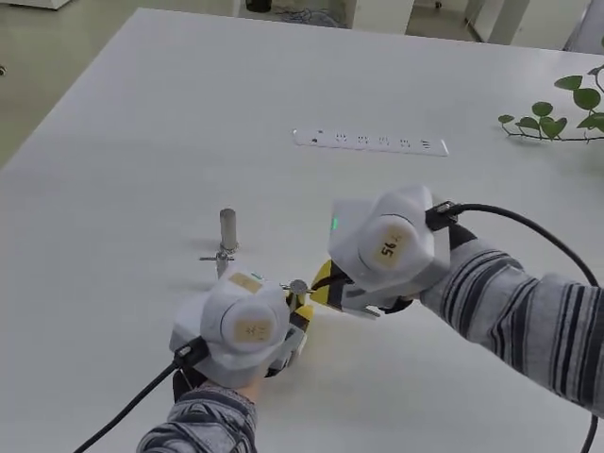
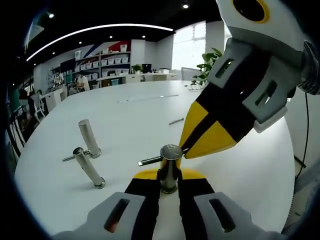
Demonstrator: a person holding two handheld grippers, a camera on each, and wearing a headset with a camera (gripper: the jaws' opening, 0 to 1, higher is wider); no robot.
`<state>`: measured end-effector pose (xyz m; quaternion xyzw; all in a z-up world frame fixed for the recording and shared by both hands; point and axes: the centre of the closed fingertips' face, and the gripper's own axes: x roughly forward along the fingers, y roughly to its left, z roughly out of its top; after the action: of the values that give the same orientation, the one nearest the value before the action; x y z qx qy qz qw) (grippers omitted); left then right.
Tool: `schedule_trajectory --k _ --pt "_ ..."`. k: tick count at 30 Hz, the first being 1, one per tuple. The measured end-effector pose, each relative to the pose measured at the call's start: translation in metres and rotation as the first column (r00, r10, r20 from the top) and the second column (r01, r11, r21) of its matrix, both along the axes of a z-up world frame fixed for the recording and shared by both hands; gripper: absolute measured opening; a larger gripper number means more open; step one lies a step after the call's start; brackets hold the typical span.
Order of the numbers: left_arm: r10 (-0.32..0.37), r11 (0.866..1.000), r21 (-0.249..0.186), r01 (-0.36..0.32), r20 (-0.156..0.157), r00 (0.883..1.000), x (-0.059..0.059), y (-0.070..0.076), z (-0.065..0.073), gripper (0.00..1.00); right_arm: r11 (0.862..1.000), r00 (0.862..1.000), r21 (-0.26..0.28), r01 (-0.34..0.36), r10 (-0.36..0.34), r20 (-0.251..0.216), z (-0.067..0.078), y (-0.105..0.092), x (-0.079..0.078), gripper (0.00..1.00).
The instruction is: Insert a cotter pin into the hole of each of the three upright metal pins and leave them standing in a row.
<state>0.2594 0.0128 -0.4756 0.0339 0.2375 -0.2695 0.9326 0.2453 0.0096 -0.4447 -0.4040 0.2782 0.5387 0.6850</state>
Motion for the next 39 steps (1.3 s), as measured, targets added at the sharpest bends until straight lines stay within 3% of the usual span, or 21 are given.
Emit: schedule_trajectory --k 15,21,25,39 --pt "0.017 1.0 0.002 -0.017 0.005 1.0 0.0007 0.0002 -0.0003 0.1 1.0 1.0 0.015 0.004 -0.004 -0.006 0.0003 0.0024 -0.0001 0.0" --pt "0.018 1.0 0.004 -0.019 0.005 1.0 0.0006 0.0001 -0.0002 0.1 0.998 0.999 0.045 0.034 -0.033 -0.024 -0.0027 0.0015 -0.0001 0.0" --pt "0.02 1.0 0.003 -0.02 0.005 1.0 0.0008 -0.0001 -0.0002 0.1 0.994 0.996 0.074 0.076 -0.072 -0.051 -0.0014 -0.0003 -0.0008 0.05" --pt "0.023 1.0 0.008 -0.023 0.006 1.0 0.0013 -0.0005 -0.0002 0.1 0.992 0.995 0.09 0.084 -0.08 -0.054 0.0036 -0.0015 0.0018 0.0"
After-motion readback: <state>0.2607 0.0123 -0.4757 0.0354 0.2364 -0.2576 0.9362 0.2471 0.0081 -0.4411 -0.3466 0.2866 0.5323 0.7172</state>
